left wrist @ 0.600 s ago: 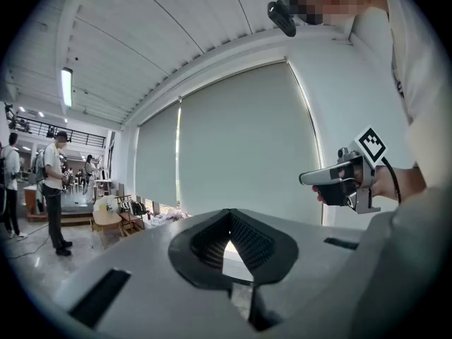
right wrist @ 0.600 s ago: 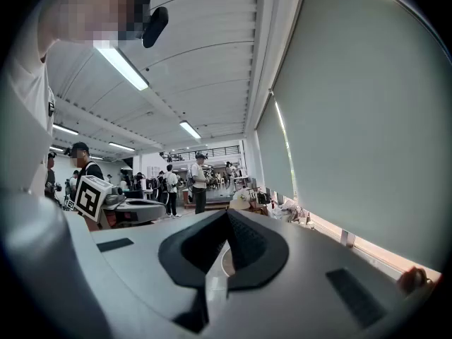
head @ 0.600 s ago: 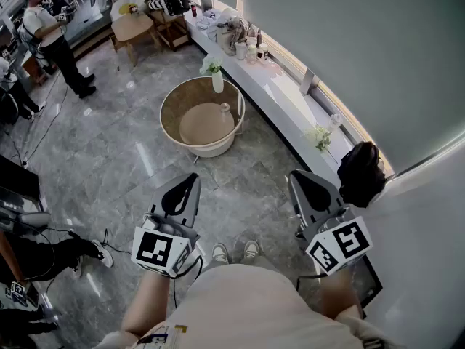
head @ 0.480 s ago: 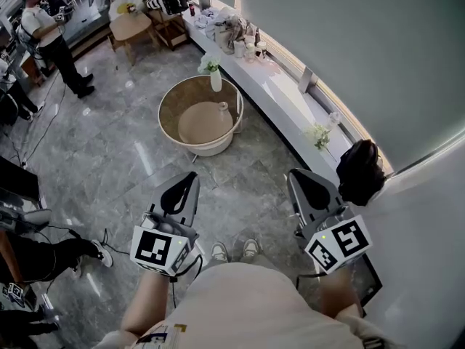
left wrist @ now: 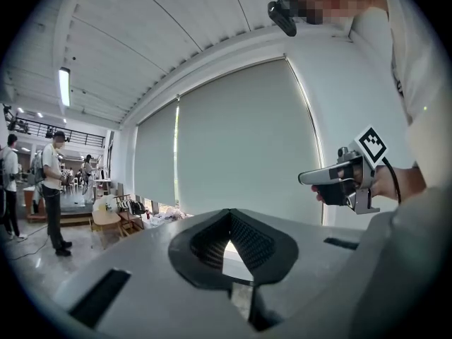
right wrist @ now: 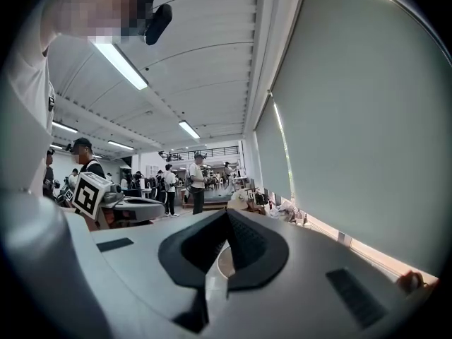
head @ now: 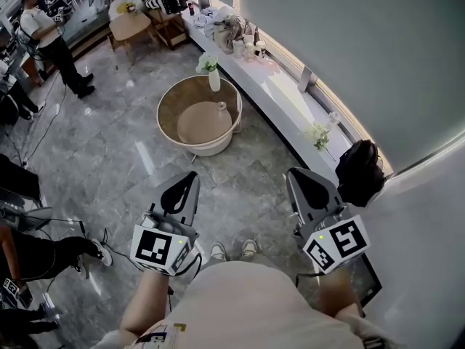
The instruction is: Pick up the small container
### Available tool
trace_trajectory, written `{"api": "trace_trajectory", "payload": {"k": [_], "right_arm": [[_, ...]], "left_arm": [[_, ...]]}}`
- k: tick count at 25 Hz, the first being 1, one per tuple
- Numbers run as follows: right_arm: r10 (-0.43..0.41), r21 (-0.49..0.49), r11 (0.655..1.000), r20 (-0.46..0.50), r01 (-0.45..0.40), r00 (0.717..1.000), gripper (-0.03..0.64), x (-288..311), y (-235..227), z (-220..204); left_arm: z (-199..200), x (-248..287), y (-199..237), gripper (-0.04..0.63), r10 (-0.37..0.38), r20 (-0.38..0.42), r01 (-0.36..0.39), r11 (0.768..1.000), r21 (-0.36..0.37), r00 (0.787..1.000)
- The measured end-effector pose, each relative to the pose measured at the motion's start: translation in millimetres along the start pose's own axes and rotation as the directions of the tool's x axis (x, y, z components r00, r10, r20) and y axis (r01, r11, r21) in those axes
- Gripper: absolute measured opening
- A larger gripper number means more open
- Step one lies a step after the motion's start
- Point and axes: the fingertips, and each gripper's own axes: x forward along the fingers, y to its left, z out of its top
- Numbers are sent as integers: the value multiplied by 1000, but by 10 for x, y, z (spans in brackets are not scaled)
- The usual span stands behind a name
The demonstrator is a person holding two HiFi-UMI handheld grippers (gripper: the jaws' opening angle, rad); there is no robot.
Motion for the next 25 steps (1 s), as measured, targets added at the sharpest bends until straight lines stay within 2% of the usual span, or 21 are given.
{"api": "trace_trajectory", "payload": {"k": [15, 19, 25], "right_arm": [[49, -12, 999, -35, -49, 998, 6, 9, -372, -163], [60, -18, 998, -37, -61, 997, 6, -31, -474, -173], [53, -11, 999, -42, -53, 998, 6, -5, -641, -217]], "left_arm": [[-57, 283, -239, 8, 39, -24, -39, 999, 4, 999], [-22, 345, -294, 8, 57, -8, -57, 998, 4, 998], [-40, 480, -310, 8, 60, -15, -60, 998, 5, 998]]}}
